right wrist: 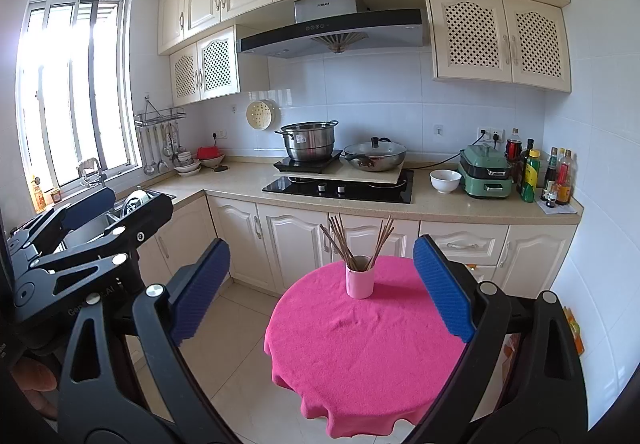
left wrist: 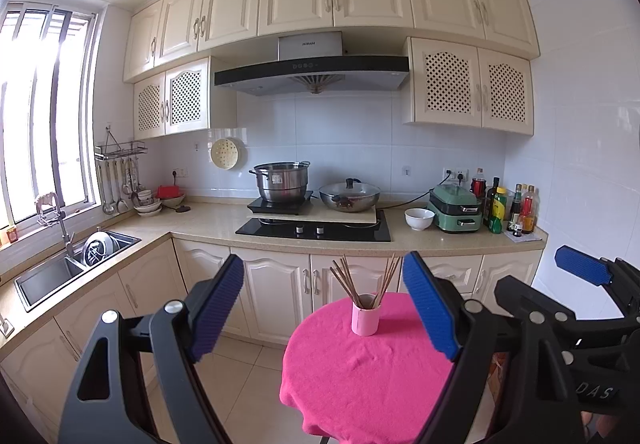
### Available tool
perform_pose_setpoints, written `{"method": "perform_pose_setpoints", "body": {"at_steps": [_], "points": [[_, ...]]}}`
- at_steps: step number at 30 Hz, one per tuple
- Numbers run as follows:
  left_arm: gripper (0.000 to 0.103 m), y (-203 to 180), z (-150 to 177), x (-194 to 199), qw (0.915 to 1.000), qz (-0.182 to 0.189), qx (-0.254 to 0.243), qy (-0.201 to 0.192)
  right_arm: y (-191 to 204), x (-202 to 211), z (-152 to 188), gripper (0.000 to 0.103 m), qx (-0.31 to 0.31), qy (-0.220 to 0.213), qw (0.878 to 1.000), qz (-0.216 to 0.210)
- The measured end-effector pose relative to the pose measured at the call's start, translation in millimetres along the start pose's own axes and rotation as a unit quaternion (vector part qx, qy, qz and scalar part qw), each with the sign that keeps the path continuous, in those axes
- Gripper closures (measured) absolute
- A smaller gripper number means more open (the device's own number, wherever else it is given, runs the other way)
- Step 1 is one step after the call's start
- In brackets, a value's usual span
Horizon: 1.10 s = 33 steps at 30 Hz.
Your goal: Organize utensils
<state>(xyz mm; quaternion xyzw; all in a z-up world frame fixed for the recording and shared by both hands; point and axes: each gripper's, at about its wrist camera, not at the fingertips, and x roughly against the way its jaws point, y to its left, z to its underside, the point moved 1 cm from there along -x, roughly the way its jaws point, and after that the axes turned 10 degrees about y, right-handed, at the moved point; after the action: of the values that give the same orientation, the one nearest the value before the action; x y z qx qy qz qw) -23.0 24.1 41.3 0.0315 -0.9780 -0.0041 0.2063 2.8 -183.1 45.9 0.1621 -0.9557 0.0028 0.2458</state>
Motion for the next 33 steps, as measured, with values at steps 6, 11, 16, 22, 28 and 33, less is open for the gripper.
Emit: {"method": "perform_pose_setpoints", "body": {"at_steps": [6,11,16,22,28,33], "points": [[0.022,0.0,-0.2,-0.1,1.0,-0.001,-0.002,-0.001,0.8,-1.6,0.3,0.012,-0.001,0.001,1.0,-0.001],[0.022,1.5,2.7,-3.4,1.0,-0.001,-0.002,0.001,2.0,-3.8,0.9,0.012,-0.002,0.002,1.0,-0.002],[0.022,3.6,3.6,-4.5,1.0,-0.001,-0.002,0.002,2.0,-4.7,1.0,0.012,-0.002,0.003,1.0,-0.002],[0.022,4.8,4.0,-5.6,1.0,0.0,-0.001,0.002,3.1,-6.5,1.0,0.012,-0.003,0.004,1.0,-0.001],[0.022,7.6,7.7,-7.9,1.0,0.002,-0.001,0.003,3.9,-7.8,2.9,0.012,-0.004,0.005,1.0,0.001],[0.022,9.4,7.6,-11.8,1.0,0.002,-0.001,0.005,4.9,-7.8,3.9,0.012,-0.006,0.006,1.0,0.001]]}}
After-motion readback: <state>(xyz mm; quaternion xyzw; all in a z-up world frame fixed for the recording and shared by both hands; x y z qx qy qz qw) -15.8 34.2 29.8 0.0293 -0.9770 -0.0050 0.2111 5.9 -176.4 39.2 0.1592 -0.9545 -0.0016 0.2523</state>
